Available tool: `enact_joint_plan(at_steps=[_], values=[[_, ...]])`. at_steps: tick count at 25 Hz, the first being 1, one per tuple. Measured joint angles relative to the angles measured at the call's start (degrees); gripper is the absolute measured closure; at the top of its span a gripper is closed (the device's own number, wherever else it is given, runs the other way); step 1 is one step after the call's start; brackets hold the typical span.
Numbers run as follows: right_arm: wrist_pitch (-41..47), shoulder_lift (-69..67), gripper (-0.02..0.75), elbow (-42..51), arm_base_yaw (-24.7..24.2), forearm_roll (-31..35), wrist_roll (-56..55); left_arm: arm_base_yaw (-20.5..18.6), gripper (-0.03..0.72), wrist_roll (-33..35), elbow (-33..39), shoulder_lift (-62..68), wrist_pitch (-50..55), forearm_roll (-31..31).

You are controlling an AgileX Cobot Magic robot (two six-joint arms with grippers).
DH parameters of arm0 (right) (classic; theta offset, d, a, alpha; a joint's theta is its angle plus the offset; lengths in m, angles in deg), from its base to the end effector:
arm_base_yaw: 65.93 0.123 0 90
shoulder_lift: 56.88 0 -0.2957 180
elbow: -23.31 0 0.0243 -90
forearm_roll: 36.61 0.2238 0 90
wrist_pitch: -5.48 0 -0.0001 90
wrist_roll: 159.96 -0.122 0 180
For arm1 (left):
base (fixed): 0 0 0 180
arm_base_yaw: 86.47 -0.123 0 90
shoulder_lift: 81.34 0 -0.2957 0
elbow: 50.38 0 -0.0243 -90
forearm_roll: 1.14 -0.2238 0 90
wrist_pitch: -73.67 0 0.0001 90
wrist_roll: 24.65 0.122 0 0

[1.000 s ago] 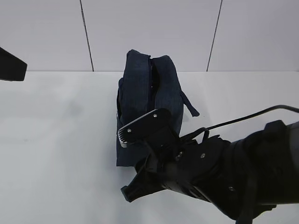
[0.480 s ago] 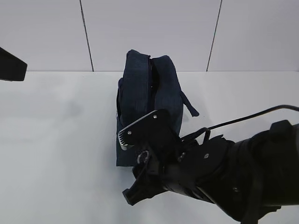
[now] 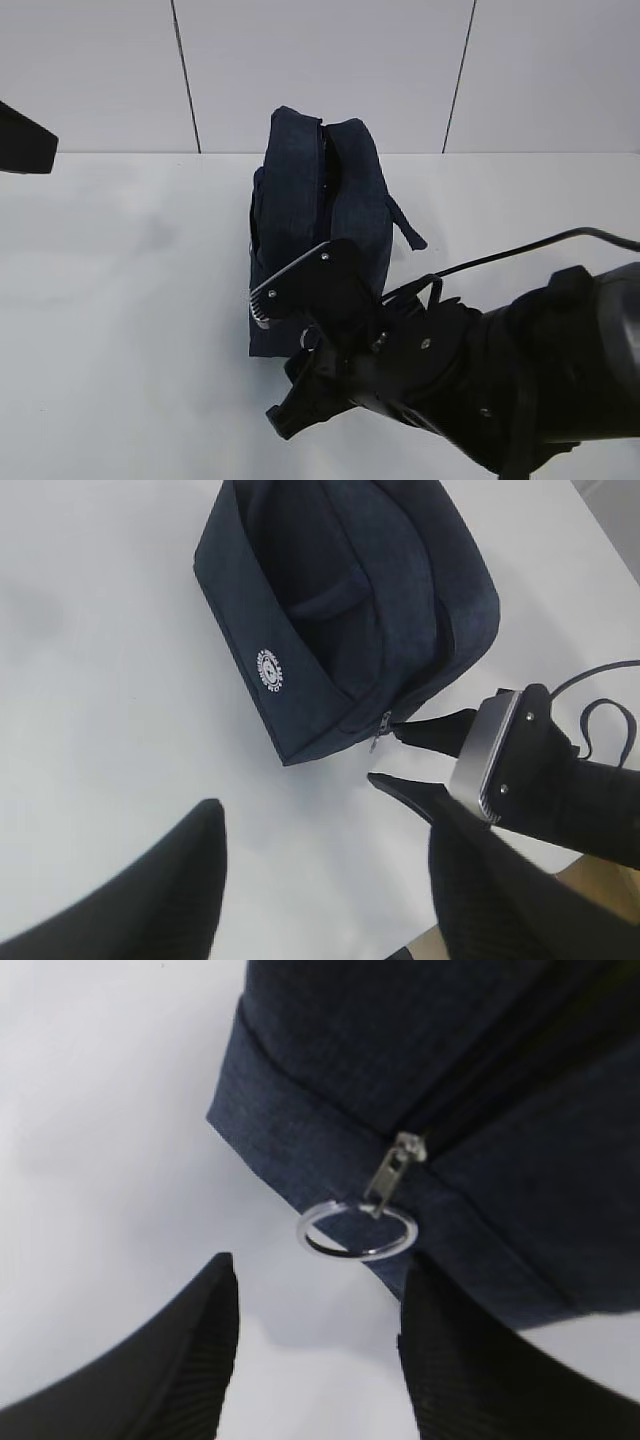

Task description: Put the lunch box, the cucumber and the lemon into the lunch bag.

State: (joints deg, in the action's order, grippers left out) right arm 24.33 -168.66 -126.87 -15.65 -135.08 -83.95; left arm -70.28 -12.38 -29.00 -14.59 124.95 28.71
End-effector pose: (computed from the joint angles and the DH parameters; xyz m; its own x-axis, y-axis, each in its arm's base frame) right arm 0.2499 0.2396 0.1505 -0.5307 -0.5083 -0.6783 -0.5496 0.8156 -0.1812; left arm 0.1645 -0.0971 0.3462 -0.7453 0.0915 -0.6605 0.4255 0.8279 -0.3655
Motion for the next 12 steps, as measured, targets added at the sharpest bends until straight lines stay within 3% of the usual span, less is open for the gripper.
enact_joint_plan(at_steps=[12], values=[[2.6,-1.7,0.281,-2.9,0.0,-2.0,0.0,0.0,0.239,0.0,0.0,0.0,0.0,0.0]])
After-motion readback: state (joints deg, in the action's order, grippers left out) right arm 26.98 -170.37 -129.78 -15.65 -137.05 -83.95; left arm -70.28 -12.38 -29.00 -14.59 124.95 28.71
